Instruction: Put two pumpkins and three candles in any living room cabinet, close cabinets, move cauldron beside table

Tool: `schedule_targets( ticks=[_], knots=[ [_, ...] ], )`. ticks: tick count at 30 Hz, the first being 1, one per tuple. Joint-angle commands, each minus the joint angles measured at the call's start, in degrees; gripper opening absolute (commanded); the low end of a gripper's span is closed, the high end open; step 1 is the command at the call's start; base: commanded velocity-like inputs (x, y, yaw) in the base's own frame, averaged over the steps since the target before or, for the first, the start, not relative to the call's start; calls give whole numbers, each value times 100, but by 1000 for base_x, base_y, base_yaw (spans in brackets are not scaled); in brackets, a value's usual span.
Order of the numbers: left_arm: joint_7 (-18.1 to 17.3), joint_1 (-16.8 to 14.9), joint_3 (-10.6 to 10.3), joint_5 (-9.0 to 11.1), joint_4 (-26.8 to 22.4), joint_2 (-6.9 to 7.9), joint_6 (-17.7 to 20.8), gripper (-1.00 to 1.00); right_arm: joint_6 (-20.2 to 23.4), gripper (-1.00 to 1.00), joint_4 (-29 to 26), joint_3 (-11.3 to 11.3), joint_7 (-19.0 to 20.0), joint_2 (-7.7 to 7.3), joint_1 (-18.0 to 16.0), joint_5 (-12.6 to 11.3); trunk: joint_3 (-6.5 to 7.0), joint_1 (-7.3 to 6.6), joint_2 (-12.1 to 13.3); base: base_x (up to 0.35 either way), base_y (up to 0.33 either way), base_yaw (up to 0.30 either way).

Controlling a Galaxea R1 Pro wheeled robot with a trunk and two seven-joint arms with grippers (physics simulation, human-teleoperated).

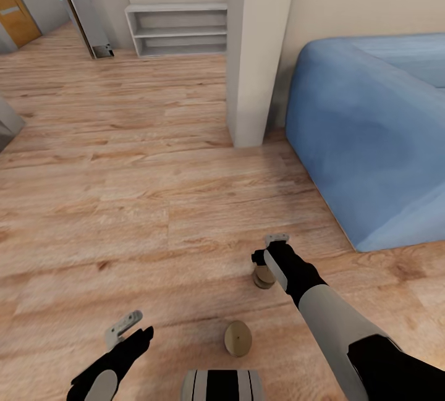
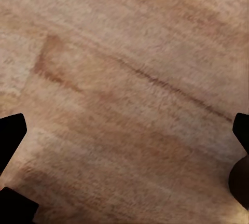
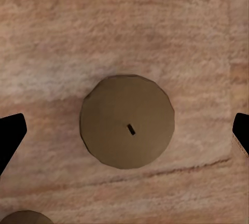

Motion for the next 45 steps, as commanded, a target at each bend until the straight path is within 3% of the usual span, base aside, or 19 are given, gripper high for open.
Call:
schedule_targets(
  ticks=[1, 4, 13, 15, 17, 19, 22, 24, 26, 28, 34, 45],
  knots=[
    [52, -4, -2, 49, -10, 4, 4, 100, 19, 100, -6, 30, -51, -4, -3, -60, -4, 0, -2, 83, 0, 0],
    [64, -11, 35, 66, -32, -17, 0, 100, 19, 100, -6, 30, -51, -4, -3, -60, -4, 0, -2, 48, 0, 0],
    [64, -56, 80, 88, -218, -64, 75, 100, 19, 100, -6, 30, -51, -3, -3, -62, -204, 23, -14, 9, 0, 0],
    [60, -226, 82, 132, -239, -73, 233, 100, 19, 100, -6, 30, -51, -5, -3, -61, -248, 28, -16, 0, 0, 0],
    [57, -594, 87, 310, -246, -81, 566, 100, 16, 100, -6, 30, -56, 0, -3, -62, -292, 34, -19, 0, 0, 0],
    [48, -981, 91, 666, -250, -83, 980, 100, 16, 100, -6, 30, -61, 3, -3, -60, -292, 34, -19, 0, 0, 0],
    [-22, -1817, 90, 1639, -253, -43, 1608, 100, 11, 100, -6, 30, -67, 5, -3, -59, -292, 34, -19, 0, 0, 0],
    [-55, -2061, 74, 2073, -253, -29, 1786, 100, 11, 100, -6, 30, -68, 5, -3, -58, -292, 34, -19, 0, 0, 0],
    [-88, -2178, 59, 2331, -253, -9, 1882, 100, 9, 100, -8, 30, -68, 5, -3, -60, -292, 34, -19, 0, 0, 0],
    [-107, -2162, 58, 2464, -253, 11, 1932, 100, -5, 100, -29, 24, -60, -2, 0, -59, -292, 34, -19, 0, 0, 0],
    [-132, -1924, 103, 2585, -249, 39, 1974, 100, -75, 100, -101, 12, 2, -24, 58, -51, -292, 34, -19, 0, 0, 0],
    [-144, -1823, 103, 2595, -245, 43, 1962, 100, -261, 100, -137, 17, -3, -21, 84, -44, -536, 62, -34, 0, 0, 0]
  ],
)
